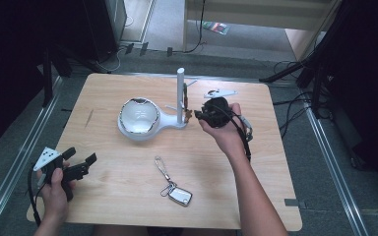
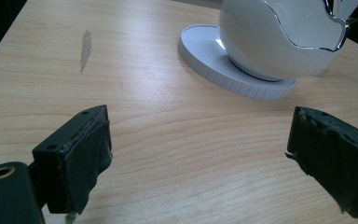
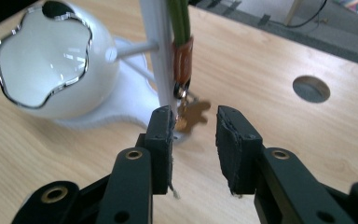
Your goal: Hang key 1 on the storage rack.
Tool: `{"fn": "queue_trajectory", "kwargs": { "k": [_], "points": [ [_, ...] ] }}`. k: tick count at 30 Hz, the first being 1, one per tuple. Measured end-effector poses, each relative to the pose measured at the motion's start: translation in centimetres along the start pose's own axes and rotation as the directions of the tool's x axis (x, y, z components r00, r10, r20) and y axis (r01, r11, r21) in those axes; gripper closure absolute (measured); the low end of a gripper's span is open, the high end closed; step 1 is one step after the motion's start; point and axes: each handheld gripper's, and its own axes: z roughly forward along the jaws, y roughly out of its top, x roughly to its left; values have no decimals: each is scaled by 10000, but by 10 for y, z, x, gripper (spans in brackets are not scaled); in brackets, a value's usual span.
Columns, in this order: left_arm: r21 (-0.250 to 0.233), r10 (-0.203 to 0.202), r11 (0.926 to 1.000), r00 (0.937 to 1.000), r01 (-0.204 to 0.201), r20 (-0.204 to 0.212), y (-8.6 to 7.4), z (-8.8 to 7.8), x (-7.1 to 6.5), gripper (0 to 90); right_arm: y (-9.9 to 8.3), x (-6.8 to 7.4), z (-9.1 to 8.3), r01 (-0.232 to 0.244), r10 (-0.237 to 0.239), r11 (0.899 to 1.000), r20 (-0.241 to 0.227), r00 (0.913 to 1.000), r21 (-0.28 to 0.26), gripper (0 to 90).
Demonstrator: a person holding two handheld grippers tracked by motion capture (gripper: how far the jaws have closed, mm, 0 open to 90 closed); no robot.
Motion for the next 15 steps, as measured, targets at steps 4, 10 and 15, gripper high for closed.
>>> {"fn": "queue_trajectory", "kwargs": {
  "k": [4, 10, 15],
  "points": [
    [-33, -21, 10000, 10000, 21, 3, 0, 0, 0, 69, -5, 7, 0, 277, -285, 9984, 154, 9995, 488, 658],
    [15, -17, 10000, 10000, 17, -12, 0, 0, 0, 69, -12, 18, 1, 781, -836, 9894, 406, 9957, 1221, 651],
    [-6, -17, 10000, 10000, 17, -8, 0, 0, 0, 69, -14, 28, 2, 1063, -1148, 9799, 415, 9925, 1686, 649]
  ]
}}
